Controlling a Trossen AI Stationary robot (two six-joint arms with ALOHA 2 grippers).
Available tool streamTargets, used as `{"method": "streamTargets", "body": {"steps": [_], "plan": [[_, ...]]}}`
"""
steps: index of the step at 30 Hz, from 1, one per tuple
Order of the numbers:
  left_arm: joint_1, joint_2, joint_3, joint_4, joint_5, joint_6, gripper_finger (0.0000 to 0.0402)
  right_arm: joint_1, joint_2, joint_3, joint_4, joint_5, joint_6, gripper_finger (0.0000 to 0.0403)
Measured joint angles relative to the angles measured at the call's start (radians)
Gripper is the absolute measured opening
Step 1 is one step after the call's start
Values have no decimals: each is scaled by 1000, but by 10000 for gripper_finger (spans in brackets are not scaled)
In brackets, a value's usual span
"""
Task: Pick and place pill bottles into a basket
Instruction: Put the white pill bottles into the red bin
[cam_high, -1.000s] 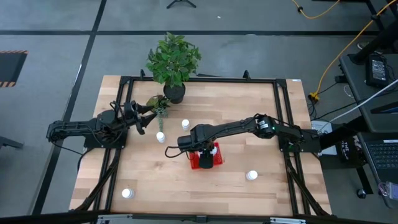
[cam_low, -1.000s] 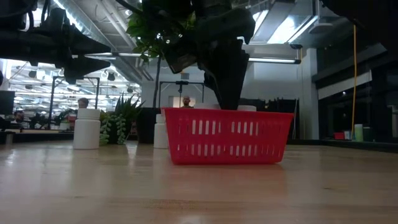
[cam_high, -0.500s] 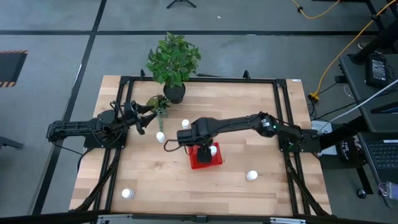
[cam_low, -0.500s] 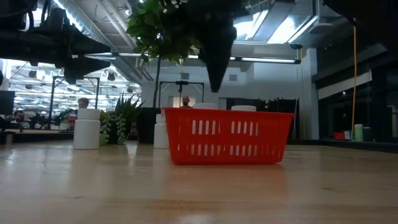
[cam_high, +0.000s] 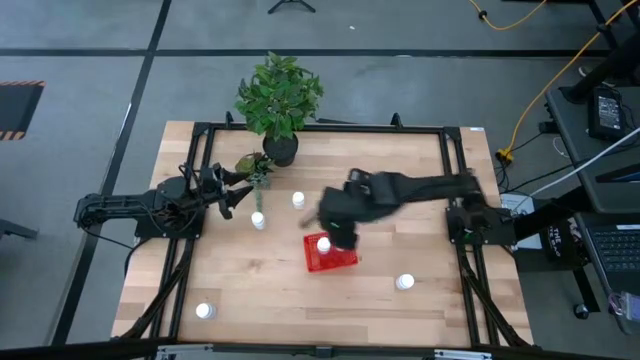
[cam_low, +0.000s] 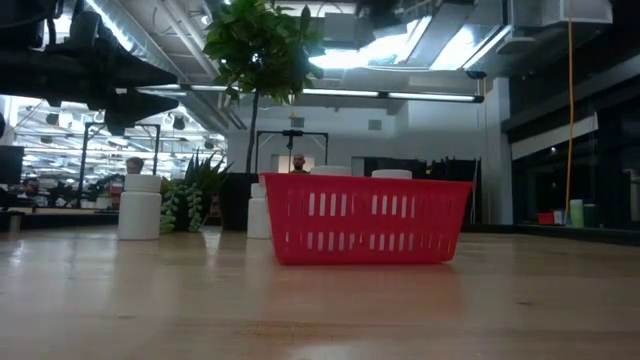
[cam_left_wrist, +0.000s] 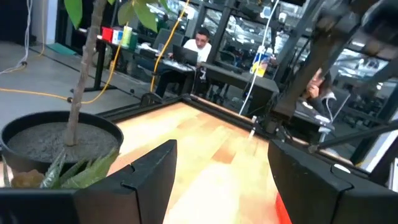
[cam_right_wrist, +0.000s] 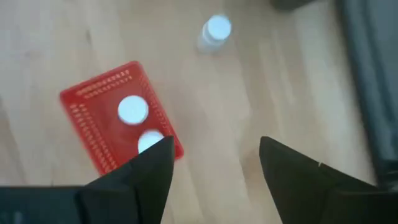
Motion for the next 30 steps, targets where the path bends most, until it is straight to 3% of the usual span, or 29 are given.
{"method": "streamTargets", "body": {"steps": [3,6,15,20,26,30], "plan": [[0,7,0,-1,4,2,246,85,-132,-99,-1,22,-19,237],[0,17,0,-1,6,20,246,169,-280,-248,0,7,66,237],[0,40,0,1,-17,26,246,424,-661,-837,150,-67,634,247],[0,59,0,2,-32,27,246,470,-718,-1093,349,-179,747,305],[0,75,0,4,-41,24,246,461,-714,-1251,535,-266,848,388],[0,78,0,4,-41,1,246,460,-709,-1306,543,-282,937,394]]}}
